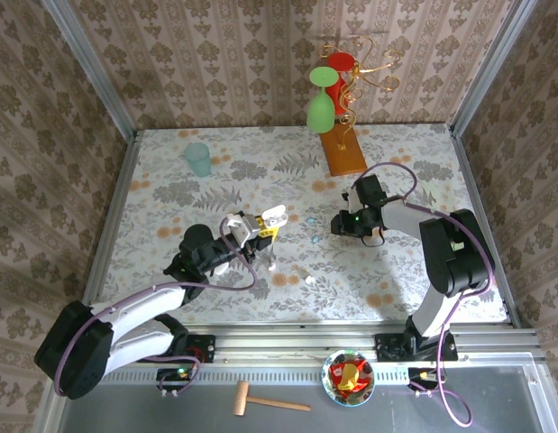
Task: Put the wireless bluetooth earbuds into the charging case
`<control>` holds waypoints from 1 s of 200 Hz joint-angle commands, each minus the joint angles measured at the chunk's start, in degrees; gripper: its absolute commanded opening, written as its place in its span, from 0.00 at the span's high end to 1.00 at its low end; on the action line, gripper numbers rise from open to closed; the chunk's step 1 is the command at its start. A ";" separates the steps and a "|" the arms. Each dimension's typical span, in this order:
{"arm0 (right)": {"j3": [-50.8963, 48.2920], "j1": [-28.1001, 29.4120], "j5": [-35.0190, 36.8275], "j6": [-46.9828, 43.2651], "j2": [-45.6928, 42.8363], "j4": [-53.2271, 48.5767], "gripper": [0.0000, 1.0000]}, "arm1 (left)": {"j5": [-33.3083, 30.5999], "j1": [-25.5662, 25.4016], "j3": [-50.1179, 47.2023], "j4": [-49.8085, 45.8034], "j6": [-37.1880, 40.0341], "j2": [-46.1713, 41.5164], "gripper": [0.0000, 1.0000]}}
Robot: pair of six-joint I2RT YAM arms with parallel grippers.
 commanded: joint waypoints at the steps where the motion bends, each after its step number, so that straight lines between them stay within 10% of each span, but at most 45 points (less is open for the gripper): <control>1: -1.20 -0.37 -1.54 -1.54 1.12 -0.39 0.68 | 1.20 -0.10 1.22 2.50 -0.61 0.77 1.00; 200: -2.30 1.53 5.82 -5.75 -9.30 -2.96 0.84 | -0.43 -0.19 0.64 2.68 -1.50 1.60 1.00</control>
